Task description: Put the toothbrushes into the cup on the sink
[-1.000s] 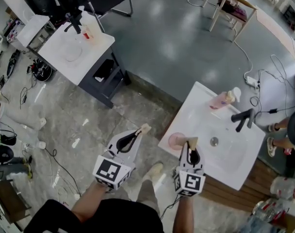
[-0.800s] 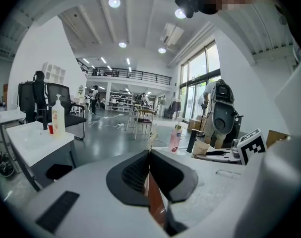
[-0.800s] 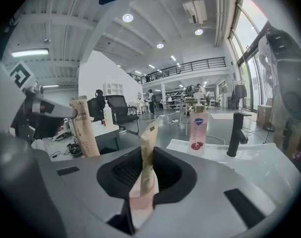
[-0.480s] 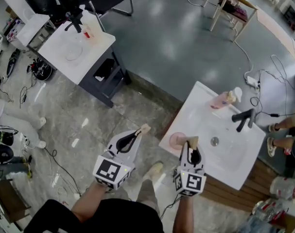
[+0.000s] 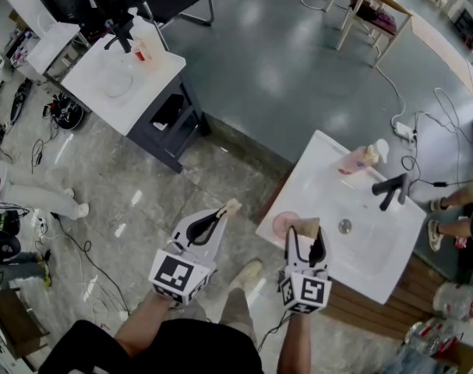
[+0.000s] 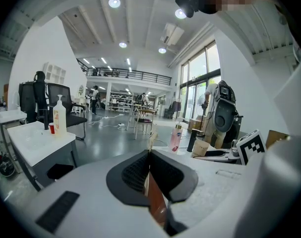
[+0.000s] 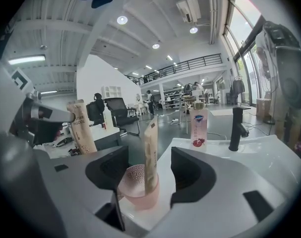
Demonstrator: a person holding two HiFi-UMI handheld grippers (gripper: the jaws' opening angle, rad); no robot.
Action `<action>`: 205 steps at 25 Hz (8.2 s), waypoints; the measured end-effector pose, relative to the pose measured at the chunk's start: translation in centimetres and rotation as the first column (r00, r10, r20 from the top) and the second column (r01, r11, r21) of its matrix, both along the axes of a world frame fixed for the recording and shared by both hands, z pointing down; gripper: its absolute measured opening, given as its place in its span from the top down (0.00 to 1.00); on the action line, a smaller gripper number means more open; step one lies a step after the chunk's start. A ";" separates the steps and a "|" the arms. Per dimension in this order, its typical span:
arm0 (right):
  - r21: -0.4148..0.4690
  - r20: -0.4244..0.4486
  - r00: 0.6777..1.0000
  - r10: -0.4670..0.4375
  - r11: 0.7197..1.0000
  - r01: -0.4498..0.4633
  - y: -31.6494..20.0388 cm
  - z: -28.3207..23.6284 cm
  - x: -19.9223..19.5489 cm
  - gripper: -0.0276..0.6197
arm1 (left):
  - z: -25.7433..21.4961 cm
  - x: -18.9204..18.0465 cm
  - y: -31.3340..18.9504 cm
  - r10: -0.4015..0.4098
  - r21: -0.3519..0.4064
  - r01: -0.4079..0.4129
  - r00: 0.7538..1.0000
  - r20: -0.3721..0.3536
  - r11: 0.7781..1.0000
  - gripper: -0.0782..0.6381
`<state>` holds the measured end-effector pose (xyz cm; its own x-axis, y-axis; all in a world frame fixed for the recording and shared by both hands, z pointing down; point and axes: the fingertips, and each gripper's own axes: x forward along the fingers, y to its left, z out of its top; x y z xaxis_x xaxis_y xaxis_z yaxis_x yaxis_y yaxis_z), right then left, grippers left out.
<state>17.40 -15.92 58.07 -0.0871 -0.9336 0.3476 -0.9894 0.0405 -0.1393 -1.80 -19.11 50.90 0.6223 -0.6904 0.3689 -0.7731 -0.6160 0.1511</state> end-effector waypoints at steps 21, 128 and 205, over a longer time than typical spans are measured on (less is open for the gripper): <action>0.102 -0.061 0.995 0.083 0.992 -0.076 3.3 -7.0 0.1 0.62 | -6.2 0.4 1.7 0.081 0.128 -0.074 0.995 -0.056 0.989 0.88; -0.013 -0.049 0.961 0.273 0.962 -0.274 13.1 -1.8 8.5 0.96 | 5.1 14.5 2.3 0.247 -0.006 -0.247 0.969 -0.030 0.969 0.89; 0.291 -0.154 0.906 0.395 0.894 -0.341 19.7 -18.4 -8.5 0.96 | -11.2 -1.4 13.1 0.457 0.260 -0.429 0.888 -0.057 0.865 0.88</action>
<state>8.87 3.77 39.66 0.3269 -0.9424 0.0704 -0.9450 -0.3254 0.0323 -3.24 -6.06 39.75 0.9104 -0.3891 0.1408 -0.3967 -0.9175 0.0299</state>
